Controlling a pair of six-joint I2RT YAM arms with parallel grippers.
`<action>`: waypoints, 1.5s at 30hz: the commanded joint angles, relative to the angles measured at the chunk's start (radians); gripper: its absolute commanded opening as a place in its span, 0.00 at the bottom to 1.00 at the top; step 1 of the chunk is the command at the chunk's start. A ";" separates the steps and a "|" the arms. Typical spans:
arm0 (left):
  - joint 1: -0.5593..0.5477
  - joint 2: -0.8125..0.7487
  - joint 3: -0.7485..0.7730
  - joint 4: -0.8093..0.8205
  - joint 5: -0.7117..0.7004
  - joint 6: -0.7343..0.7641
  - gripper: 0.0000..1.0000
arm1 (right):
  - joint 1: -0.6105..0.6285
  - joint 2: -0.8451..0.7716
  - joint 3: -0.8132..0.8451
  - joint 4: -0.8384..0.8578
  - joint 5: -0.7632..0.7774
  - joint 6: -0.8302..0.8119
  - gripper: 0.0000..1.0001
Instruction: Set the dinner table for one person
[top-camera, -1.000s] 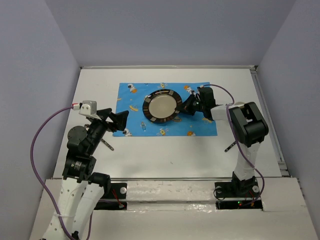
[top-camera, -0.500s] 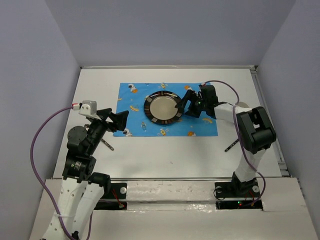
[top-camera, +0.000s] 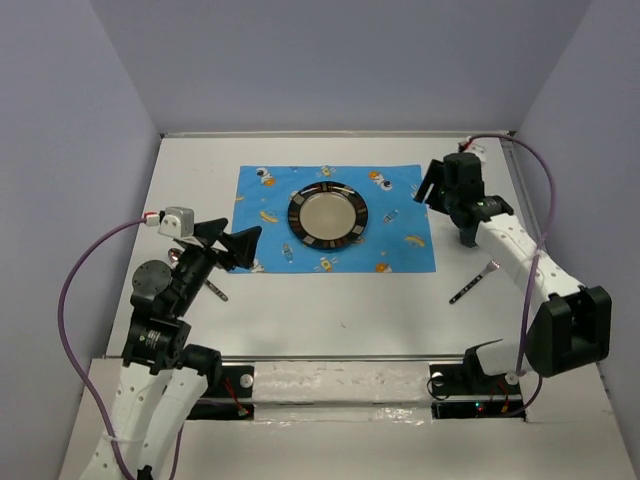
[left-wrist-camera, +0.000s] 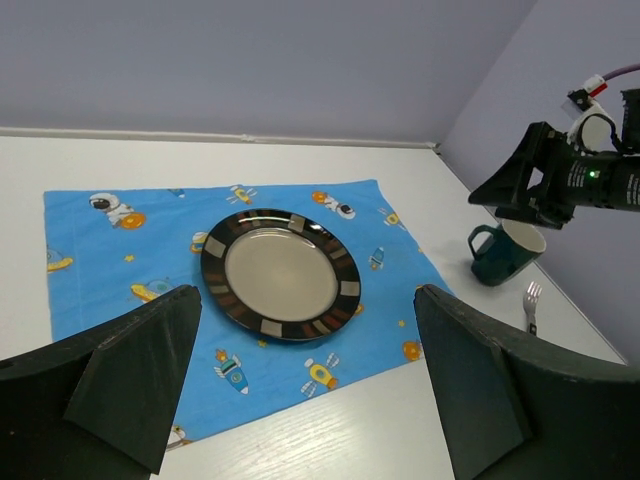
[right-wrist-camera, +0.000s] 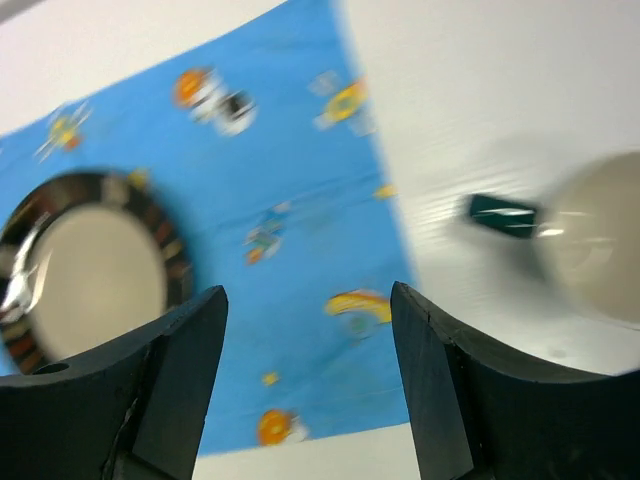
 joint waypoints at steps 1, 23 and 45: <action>-0.036 -0.026 0.025 0.030 0.017 0.005 0.99 | -0.117 -0.048 0.008 -0.121 0.252 -0.049 0.72; -0.139 -0.075 0.025 0.018 -0.007 0.013 0.99 | -0.323 0.299 0.219 -0.147 0.053 -0.051 0.40; -0.124 -0.037 0.018 0.029 -0.018 0.013 0.99 | -0.049 0.572 0.871 -0.213 0.014 -0.372 0.00</action>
